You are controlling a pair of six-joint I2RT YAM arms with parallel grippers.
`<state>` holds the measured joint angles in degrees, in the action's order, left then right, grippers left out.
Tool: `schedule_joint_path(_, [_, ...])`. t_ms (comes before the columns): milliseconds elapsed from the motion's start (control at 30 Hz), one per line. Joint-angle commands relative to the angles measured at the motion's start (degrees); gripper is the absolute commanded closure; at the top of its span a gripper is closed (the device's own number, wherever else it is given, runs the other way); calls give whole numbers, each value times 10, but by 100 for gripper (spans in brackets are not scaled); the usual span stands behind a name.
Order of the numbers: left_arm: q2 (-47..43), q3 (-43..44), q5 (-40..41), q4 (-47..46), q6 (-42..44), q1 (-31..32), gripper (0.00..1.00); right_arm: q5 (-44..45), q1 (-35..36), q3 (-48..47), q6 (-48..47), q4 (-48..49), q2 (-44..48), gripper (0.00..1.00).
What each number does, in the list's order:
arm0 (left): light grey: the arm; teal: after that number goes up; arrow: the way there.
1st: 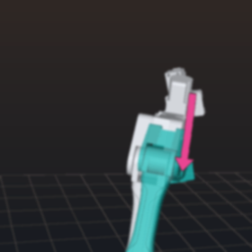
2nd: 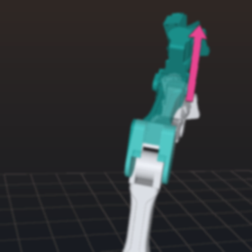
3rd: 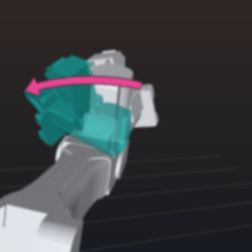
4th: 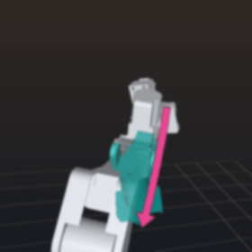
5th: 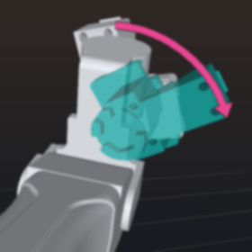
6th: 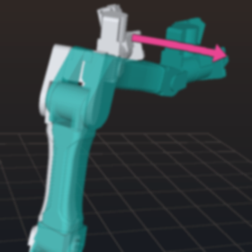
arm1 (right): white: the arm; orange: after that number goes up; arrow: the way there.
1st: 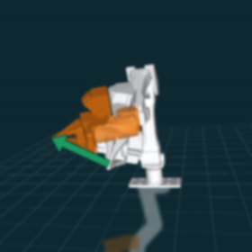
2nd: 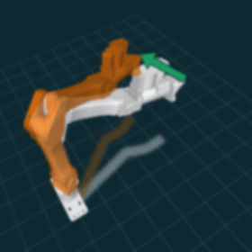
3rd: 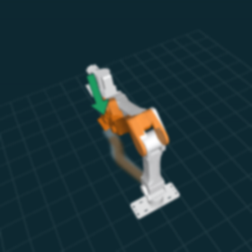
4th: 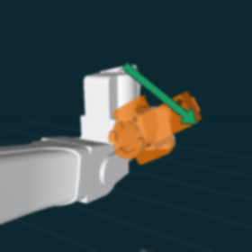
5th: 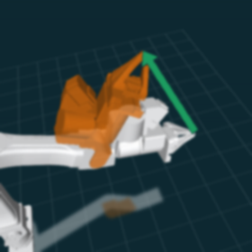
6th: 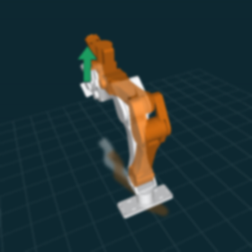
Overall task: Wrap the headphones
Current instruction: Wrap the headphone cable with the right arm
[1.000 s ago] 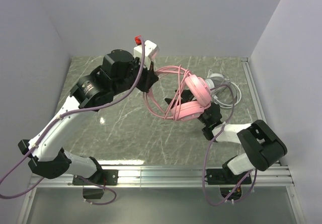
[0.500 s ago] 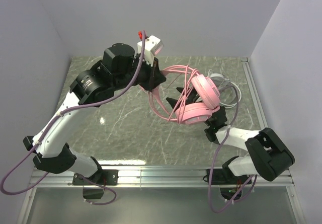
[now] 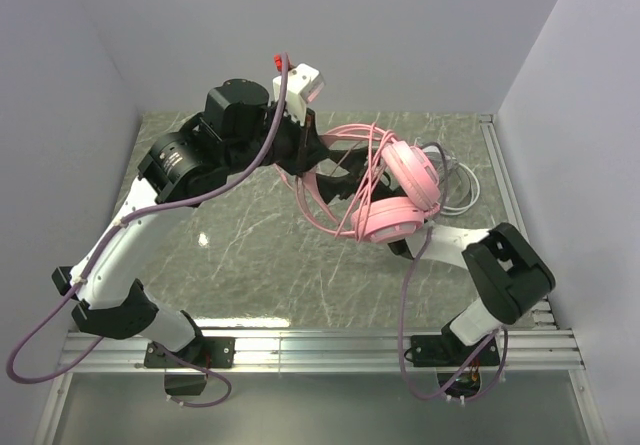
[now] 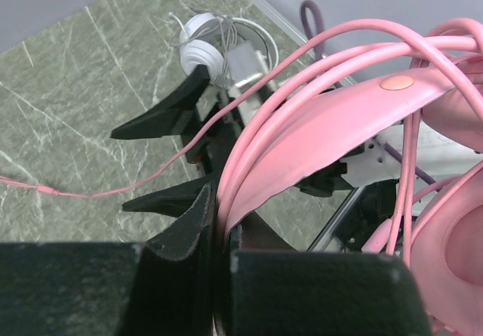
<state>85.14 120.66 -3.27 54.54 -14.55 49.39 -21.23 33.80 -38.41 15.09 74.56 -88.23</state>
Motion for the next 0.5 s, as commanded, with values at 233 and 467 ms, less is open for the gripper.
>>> schedule_joint_path(233, [-14, 41, 3, -40, -34, 3, 100, -28, 9, -126, 13, 90, -83, 31])
schedule_joint_path(467, [-23, 28, 24, -51, -36, 3, 100, -22, 10, -84, 14, 66, -44, 100])
